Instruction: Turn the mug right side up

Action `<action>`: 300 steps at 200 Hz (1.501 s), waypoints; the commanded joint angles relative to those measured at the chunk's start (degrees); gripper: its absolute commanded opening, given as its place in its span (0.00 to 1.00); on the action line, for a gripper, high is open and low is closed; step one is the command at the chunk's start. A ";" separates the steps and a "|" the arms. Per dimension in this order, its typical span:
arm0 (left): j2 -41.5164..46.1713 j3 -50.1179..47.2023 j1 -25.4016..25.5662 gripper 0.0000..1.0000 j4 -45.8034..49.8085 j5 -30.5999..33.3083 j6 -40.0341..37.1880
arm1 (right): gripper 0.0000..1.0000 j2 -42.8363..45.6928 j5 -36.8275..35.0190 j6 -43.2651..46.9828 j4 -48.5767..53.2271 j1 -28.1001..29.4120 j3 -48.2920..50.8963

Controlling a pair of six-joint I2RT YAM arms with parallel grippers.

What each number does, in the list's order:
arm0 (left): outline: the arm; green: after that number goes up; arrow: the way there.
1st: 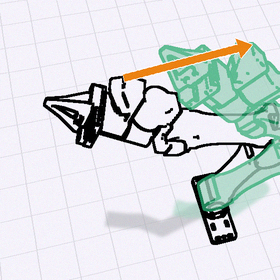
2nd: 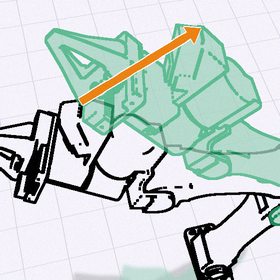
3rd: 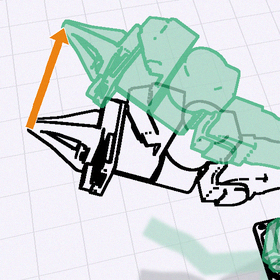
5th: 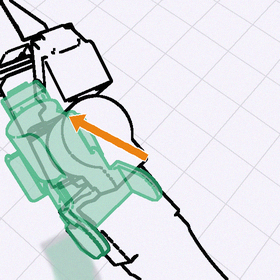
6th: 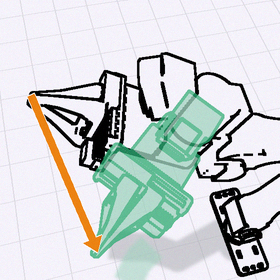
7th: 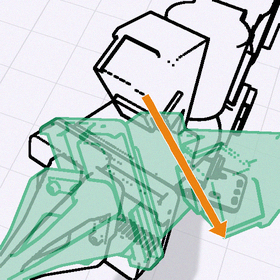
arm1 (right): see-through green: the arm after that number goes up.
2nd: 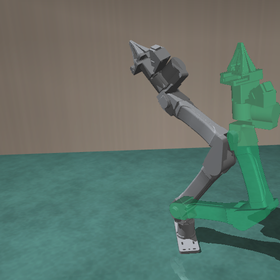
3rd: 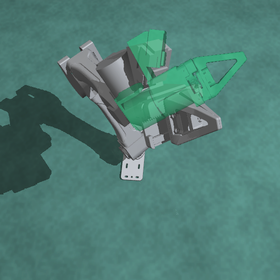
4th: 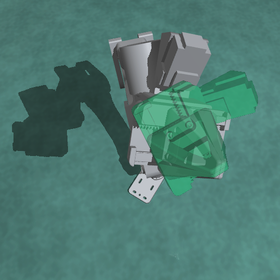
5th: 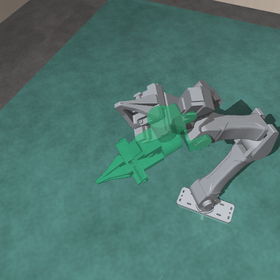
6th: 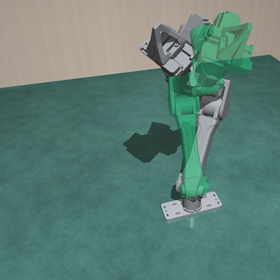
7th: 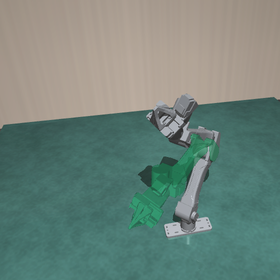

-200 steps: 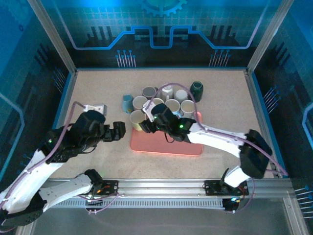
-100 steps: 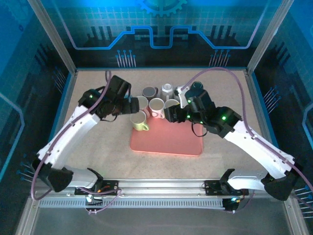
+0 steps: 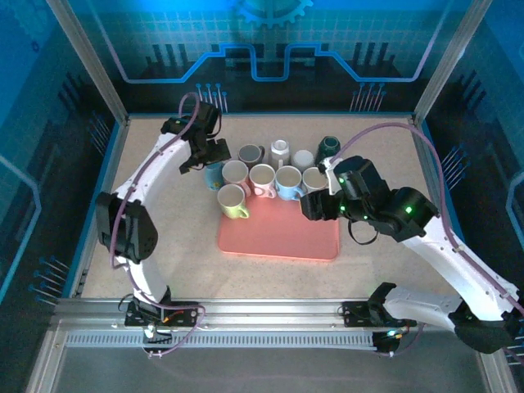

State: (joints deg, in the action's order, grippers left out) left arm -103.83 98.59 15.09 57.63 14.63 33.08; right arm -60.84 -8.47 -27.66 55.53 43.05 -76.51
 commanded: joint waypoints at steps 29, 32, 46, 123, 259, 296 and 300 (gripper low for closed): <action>-7.61 5.84 -3.13 0.99 -4.19 -3.60 -1.08 | 0.65 1.08 0.78 -1.78 5.45 -0.55 -1.01; -8.13 6.14 -3.18 0.99 -4.19 -3.80 -1.23 | 0.65 1.03 0.77 -1.78 5.58 -0.59 -0.96; -10.07 7.22 -3.40 0.99 -4.01 -4.34 -1.39 | 0.65 0.82 0.39 -1.80 6.09 -0.56 -1.25; -9.36 -0.40 -5.57 0.93 -8.76 -8.01 -0.95 | 0.65 0.19 1.47 -3.44 6.12 -0.54 -0.12; -6.30 -10.75 -11.58 0.64 -13.27 -15.34 -3.69 | 0.61 -1.45 3.02 -5.56 4.29 1.42 0.07; -7.09 -12.13 -11.75 0.71 -11.31 -14.20 -4.85 | 0.61 -2.08 3.07 -5.69 3.36 1.85 0.51; -7.08 -12.37 -11.75 0.72 -11.29 -14.19 -4.80 | 0.61 -2.05 3.11 -5.74 3.21 1.88 0.60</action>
State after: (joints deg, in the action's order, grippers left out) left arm -110.80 88.97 3.60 42.48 0.34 29.82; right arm -62.59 -5.91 -32.23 59.92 44.18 -76.51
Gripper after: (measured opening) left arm 0.708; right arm 0.613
